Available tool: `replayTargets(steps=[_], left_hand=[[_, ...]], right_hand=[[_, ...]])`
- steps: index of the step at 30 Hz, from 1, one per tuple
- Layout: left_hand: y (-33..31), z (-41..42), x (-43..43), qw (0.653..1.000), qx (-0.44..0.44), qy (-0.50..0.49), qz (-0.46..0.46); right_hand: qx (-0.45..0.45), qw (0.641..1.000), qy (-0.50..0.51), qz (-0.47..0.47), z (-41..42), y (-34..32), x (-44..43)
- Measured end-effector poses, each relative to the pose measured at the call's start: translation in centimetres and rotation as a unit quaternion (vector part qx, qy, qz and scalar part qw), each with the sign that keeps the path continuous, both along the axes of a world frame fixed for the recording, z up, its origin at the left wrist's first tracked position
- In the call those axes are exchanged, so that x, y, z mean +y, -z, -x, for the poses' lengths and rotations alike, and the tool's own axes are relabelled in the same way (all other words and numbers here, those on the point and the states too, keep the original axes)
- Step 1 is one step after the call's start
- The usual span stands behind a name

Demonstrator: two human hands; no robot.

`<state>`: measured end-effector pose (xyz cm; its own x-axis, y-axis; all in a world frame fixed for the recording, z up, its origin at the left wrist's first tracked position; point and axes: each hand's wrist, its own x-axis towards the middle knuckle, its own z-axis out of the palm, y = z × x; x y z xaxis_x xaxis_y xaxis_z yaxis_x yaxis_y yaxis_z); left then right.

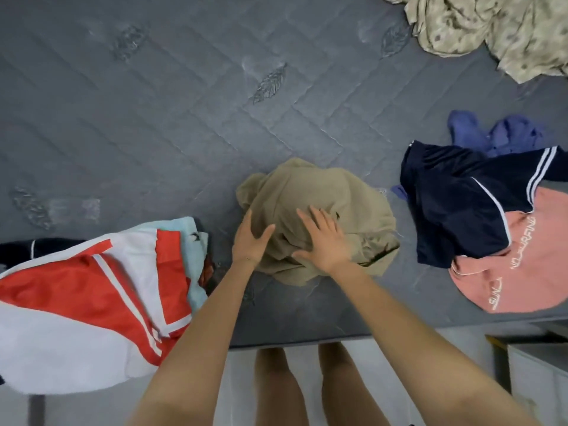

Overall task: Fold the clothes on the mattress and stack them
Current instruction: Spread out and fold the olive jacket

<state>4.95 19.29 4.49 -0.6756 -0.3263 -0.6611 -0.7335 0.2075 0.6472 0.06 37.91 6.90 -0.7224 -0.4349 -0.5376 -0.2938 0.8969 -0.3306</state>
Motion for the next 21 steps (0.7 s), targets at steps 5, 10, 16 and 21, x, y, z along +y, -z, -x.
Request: replayTargets(steps=[5,10,16,21], left_hand=[[1.8,-0.4,1.3,0.997,0.015,0.053,0.057],[0.5,-0.7,1.6,0.991,0.112,-0.038,0.066],[-2.5,1.5,0.3,0.97,0.191,-0.151,0.027],[-4.4,4.3,-0.9,0.958,0.233,-0.167,0.01]], right_hand=[[-0.029,0.999,-0.001,-0.037,-0.5,2.7,-0.5],[0.034,0.997,0.038,0.051,-0.5,3.2,-0.3],[-0.016,0.963,0.174,0.206,3.1,0.1,-1.4],[-0.016,0.931,0.22,0.291,7.1,-3.8,-2.3]])
